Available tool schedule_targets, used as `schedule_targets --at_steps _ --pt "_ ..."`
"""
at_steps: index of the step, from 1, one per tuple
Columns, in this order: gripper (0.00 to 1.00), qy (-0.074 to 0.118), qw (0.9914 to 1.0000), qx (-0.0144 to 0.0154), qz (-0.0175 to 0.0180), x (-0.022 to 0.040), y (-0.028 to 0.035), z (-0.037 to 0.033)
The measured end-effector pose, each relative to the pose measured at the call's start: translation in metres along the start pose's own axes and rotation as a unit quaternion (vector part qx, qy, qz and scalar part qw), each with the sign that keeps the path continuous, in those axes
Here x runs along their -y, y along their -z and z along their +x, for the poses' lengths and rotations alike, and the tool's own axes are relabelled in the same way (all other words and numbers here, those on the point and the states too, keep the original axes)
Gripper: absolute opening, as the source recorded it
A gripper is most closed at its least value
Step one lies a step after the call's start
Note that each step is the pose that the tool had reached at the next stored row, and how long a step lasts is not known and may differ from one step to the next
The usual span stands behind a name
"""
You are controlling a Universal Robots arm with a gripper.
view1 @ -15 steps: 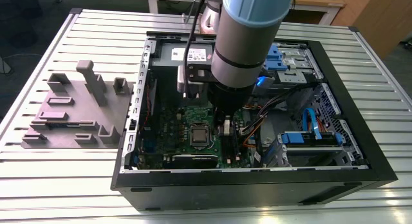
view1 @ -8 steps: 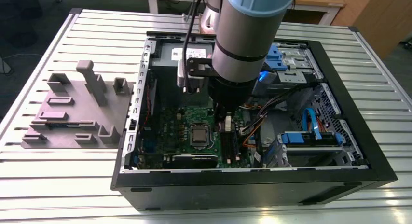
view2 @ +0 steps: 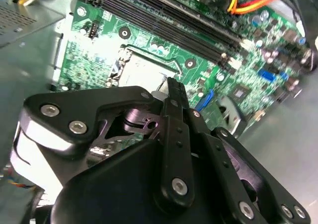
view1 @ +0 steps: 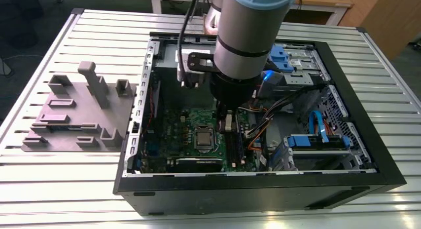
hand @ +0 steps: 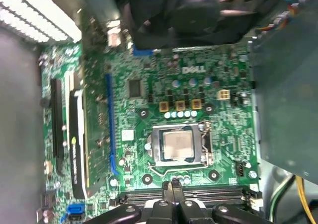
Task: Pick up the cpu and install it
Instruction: 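Install the first cpu locking lever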
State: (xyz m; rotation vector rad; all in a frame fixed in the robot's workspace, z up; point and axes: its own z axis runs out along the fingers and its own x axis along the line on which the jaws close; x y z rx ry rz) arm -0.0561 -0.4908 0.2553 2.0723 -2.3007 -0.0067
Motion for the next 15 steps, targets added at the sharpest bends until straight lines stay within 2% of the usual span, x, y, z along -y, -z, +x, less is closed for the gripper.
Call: schedule_targets --at_steps 2,3,4,5,6,7,8,9,10,11,12,13,14,15 --pt "0.10 -0.027 0.99965 0.0014 0.0006 -0.0037 0.0049 -0.0015" --pt "0.10 -0.041 0.99914 0.0024 0.0009 -0.0058 0.0076 -0.0024" --pt "0.10 -0.057 0.99834 0.0033 0.0013 -0.0079 0.0106 -0.0034" --pt "0.10 -0.075 0.99718 0.0043 0.0016 -0.0103 0.0138 -0.0046" --pt "0.10 -0.094 0.99555 0.0055 0.0019 -0.0128 0.0174 -0.0059" --pt "0.10 -0.115 0.99332 0.0067 0.0023 -0.0156 0.0213 -0.0074" --pt "0.10 -0.137 0.99051 0.0082 0.0026 -0.0185 0.0253 -0.0090" --pt "0.10 -0.160 0.98714 0.0094 0.0029 -0.0215 0.0295 -0.0107" --pt "0.10 -0.183 0.98301 0.0110 0.0031 -0.0245 0.0339 -0.0126" --pt "0.10 -0.208 0.97803 0.0125 0.0033 -0.0276 0.0385 -0.0147" --pt "0.10 -0.234 0.97214 0.0142 0.0035 -0.0308 0.0434 -0.0170" --pt "0.10 -0.261 0.96520 0.0159 0.0036 -0.0342 0.0485 -0.0195" --pt "0.10 -0.289 0.95717 0.0178 0.0036 -0.0376 0.0538 -0.0222" --pt "0.10 -0.320 0.94728 0.0198 0.0036 -0.0412 0.0598 -0.0253"
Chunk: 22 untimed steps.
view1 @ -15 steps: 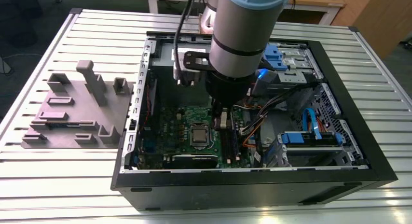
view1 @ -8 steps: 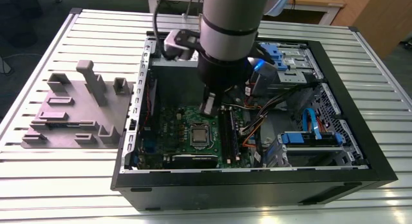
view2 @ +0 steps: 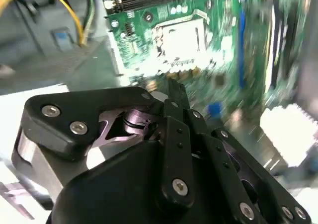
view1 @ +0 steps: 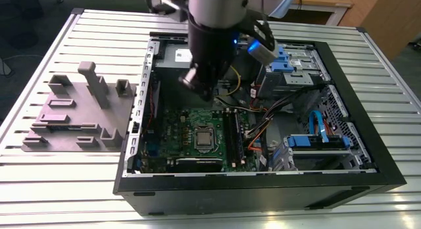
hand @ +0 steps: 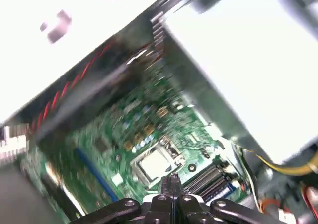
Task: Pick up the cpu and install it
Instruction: 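Install the first cpu locking lever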
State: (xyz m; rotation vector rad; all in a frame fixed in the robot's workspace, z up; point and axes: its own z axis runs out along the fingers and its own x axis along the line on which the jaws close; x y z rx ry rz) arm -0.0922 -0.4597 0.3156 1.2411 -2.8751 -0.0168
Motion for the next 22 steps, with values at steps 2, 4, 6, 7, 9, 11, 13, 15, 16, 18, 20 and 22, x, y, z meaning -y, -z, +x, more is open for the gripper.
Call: schedule_targets --at_steps 2,4,6,7,9,11,13,15,16,18,20,22 --pt "0.10 -0.064 0.99796 0.0039 -0.0004 -0.0096 0.0114 -0.0014" --pt "0.10 -0.124 0.99230 0.0076 -0.0010 -0.0185 0.0221 -0.0034" --pt "0.10 -0.180 0.98355 0.0111 -0.0019 -0.0270 0.0321 -0.0058" --pt "0.10 -0.205 0.97865 0.0125 -0.0024 -0.0307 0.0366 -0.0070" --pt "0.10 -0.251 0.96785 0.0153 -0.0035 -0.0375 0.0447 -0.0095" --pt "0.10 -0.291 0.95647 0.0177 -0.0046 -0.0435 0.0519 -0.0121" --pt "0.10 -0.327 0.94475 0.0199 -0.0057 -0.0489 0.0583 -0.0146" --pt "0.10 -0.357 0.93398 0.0215 -0.0067 -0.0533 0.0636 -0.0169" --pt "0.10 -0.369 0.92899 0.0223 -0.0071 -0.0552 0.0659 -0.0180" --pt "0.10 -0.391 0.91995 0.0235 -0.0079 -0.0585 0.0699 -0.0198" --pt "0.10 -0.409 0.91221 0.0246 -0.0087 -0.0611 0.0731 -0.0214" --pt "0.10 -0.421 0.90678 0.0252 -0.0092 -0.0629 0.0752 -0.0225"
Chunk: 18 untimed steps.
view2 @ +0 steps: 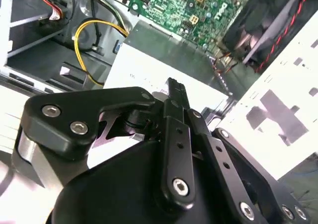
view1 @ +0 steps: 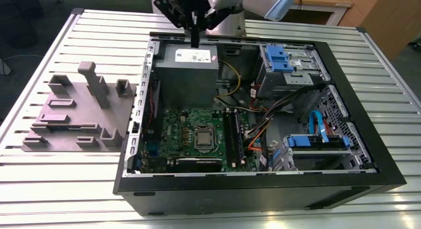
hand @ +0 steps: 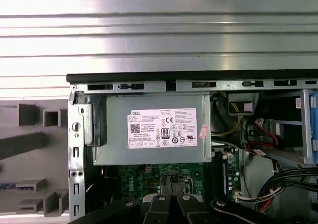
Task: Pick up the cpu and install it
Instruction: 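Install the first cpu locking lever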
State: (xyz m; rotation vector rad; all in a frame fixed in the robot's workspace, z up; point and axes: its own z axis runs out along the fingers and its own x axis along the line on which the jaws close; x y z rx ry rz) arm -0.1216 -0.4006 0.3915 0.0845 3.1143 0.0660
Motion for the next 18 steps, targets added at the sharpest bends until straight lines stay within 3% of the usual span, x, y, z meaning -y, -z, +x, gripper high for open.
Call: schedule_targets --at_steps 4,18 --pt "0.10 -0.011 0.99994 0.0006 -0.0005 -0.0017 0.0016 0.0004" --pt "0.10 -0.011 0.99994 0.0006 -0.0004 -0.0017 0.0017 0.0004"
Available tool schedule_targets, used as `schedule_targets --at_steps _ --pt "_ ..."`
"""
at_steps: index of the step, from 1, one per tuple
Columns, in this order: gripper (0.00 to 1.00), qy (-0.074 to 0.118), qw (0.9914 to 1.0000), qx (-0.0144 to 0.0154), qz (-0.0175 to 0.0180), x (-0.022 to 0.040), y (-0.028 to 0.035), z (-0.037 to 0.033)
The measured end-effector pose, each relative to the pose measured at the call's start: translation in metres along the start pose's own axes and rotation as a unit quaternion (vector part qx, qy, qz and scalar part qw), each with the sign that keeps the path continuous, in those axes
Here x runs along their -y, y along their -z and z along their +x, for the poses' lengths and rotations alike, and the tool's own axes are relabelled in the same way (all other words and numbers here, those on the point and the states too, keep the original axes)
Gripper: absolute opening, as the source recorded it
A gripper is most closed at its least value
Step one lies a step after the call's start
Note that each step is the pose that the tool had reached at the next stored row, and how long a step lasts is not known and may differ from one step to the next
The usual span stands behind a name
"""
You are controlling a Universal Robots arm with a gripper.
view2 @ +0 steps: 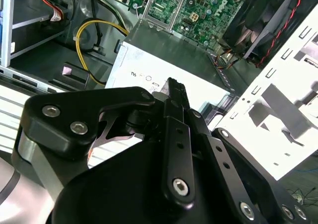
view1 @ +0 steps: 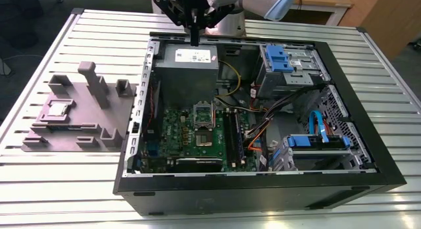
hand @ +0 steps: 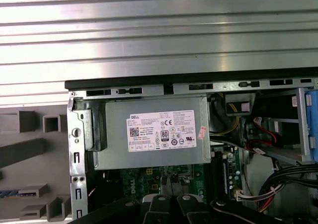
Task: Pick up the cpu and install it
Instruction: 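Install the first cpu locking lever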
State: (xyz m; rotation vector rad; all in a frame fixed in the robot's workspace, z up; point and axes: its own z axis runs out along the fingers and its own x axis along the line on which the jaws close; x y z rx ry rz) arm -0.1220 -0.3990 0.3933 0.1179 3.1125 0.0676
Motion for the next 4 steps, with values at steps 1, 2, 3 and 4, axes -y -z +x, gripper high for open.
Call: schedule_targets --at_steps 1,2,3,4 --pt "0.10 0.000 1.00000 -0.0001 -0.0015 0.0000 0.0000 0.0000" --pt "0.10 0.000 1.00000 -0.0002 -0.0030 0.0000 0.0000 0.0000" --pt "0.10 0.000 1.00000 -0.0002 -0.0031 0.0000 0.0000 0.0000" --pt "0.10 0.000 1.00000 -0.0002 -0.0031 0.0000 0.0000 0.0000"
